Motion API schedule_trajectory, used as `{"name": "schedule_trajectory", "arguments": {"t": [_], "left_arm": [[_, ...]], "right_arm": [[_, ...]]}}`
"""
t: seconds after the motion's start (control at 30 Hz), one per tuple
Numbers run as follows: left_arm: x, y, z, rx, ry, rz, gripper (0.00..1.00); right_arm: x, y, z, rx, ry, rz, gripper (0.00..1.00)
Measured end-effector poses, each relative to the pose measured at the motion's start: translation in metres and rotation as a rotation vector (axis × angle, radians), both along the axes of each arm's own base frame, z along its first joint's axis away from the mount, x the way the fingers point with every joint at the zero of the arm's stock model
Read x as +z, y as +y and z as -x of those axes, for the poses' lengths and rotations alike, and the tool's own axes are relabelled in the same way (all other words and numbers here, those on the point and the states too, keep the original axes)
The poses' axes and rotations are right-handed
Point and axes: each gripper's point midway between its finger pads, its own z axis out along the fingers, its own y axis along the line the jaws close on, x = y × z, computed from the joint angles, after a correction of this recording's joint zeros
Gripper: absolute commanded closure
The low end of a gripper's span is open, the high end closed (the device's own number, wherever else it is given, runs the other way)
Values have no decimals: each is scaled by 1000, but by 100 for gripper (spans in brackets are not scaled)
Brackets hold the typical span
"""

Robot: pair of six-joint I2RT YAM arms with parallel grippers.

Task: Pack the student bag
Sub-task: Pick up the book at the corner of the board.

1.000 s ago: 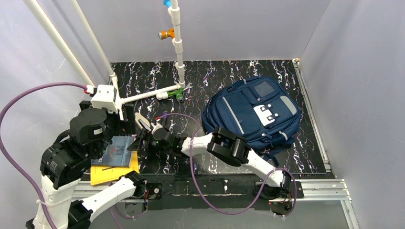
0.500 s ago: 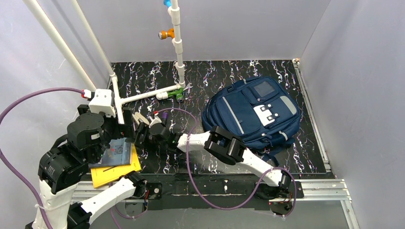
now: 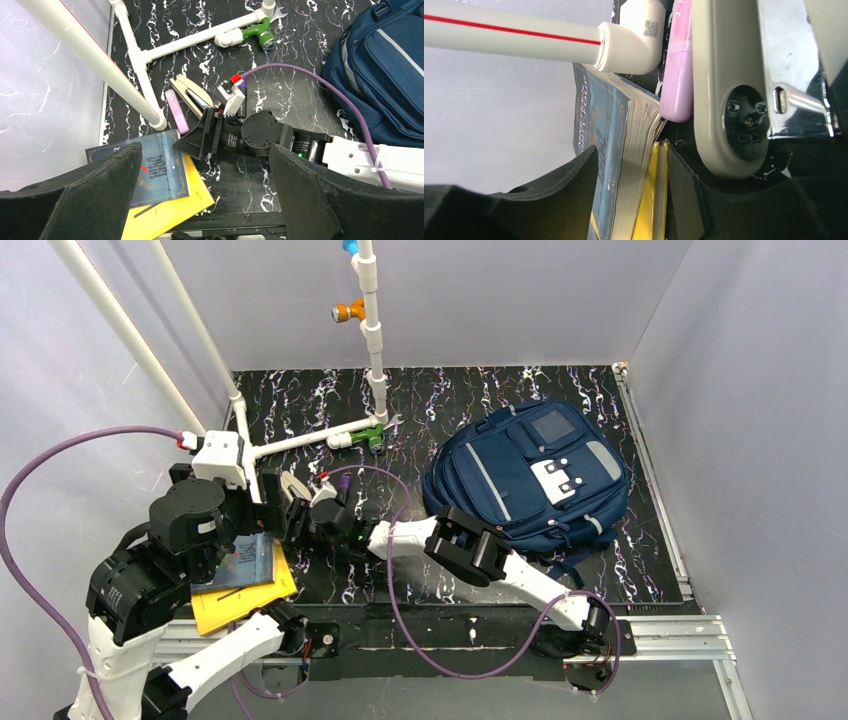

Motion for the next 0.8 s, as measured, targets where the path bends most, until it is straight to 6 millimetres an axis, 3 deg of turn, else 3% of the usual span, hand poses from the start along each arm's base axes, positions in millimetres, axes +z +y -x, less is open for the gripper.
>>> {"name": "schedule_trajectory", "arguments": {"t": [0.2, 0.33, 0.8], "left_arm": [[-3, -4, 1, -10, 7, 22, 2], [-5, -4, 3, -12, 9, 36, 2], [-13, -7, 5, -17, 22, 64, 2]], "right_arm": [[2, 5, -6, -5, -29, -7, 36], [3, 10, -9, -5, -41, -17, 44], [-6, 9, -19, -2, -21, -19, 94]]}}
